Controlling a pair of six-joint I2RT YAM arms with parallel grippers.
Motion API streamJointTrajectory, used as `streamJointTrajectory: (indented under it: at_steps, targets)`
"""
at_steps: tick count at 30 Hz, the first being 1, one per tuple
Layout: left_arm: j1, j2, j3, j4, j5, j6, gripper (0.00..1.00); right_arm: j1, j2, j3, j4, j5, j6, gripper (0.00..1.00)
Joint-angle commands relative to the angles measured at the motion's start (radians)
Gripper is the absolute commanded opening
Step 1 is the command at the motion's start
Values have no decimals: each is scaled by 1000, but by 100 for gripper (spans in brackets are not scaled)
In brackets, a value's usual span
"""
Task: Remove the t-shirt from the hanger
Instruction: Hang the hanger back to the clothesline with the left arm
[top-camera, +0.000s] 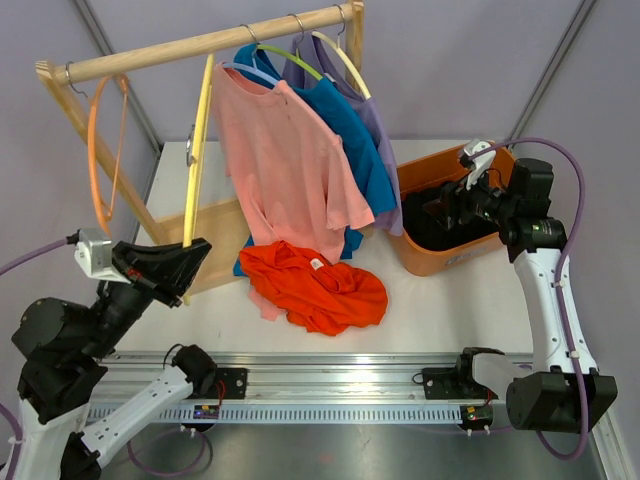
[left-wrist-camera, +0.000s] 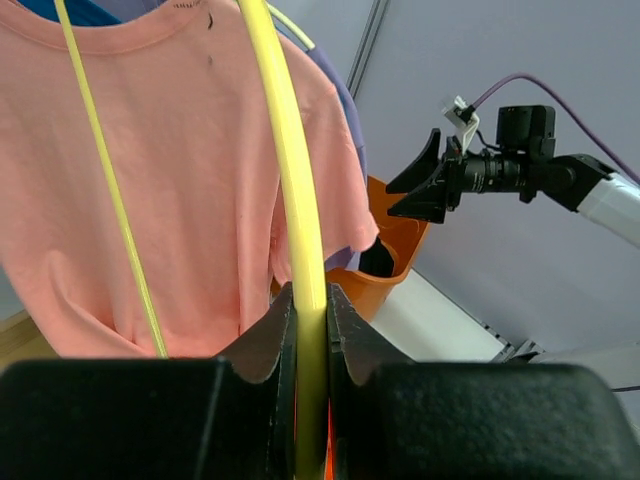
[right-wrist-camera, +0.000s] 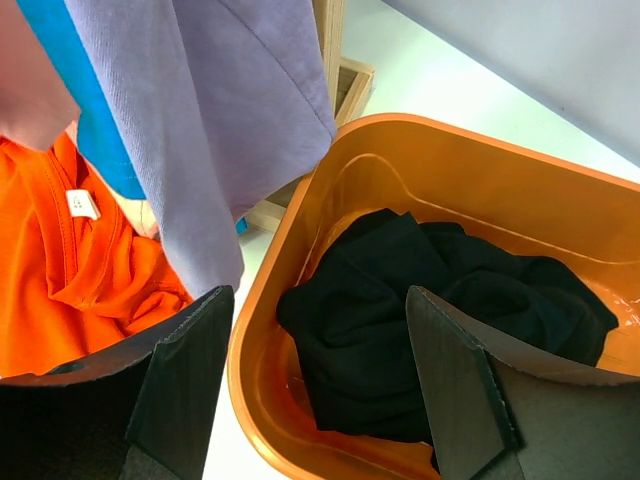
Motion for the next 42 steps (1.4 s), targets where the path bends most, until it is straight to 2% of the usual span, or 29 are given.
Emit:
streamJointTrajectory:
  at_steps: [1,5,9,12,16,21,24,30,35,38,42]
  targets:
    - [3,-31,15,45,-54,14,0,-1,-6,-3,42,-31,3,77]
    - [1,-25,21,-42,-172,-14,0,0,0,1,49,-44,6,77]
    - [-11,34,29,-87,-353,-78,0,0,3,1,65,-59,23,77]
    - [-13,111,53,-84,-405,-95,0,-1,-2,4,65,-67,24,77]
    - [-13,218,109,3,-453,-58,0,-1,-8,9,63,-74,21,77]
    - [4,352,251,19,-507,-57,0,-1,-20,6,59,-84,23,77]
    - [73,421,331,-16,-446,-104,0,0,-32,6,52,-79,23,77]
    - [271,478,382,-9,-271,-207,0,-1,-48,0,57,-84,31,77]
    - [397,492,368,85,-88,-349,0,-1,-55,-8,60,-90,37,77]
    - [469,499,359,111,-47,-426,0,-1,-68,-11,59,-91,38,77]
    - [619,508,333,151,90,-537,0,-1,-81,-14,52,-94,38,77]
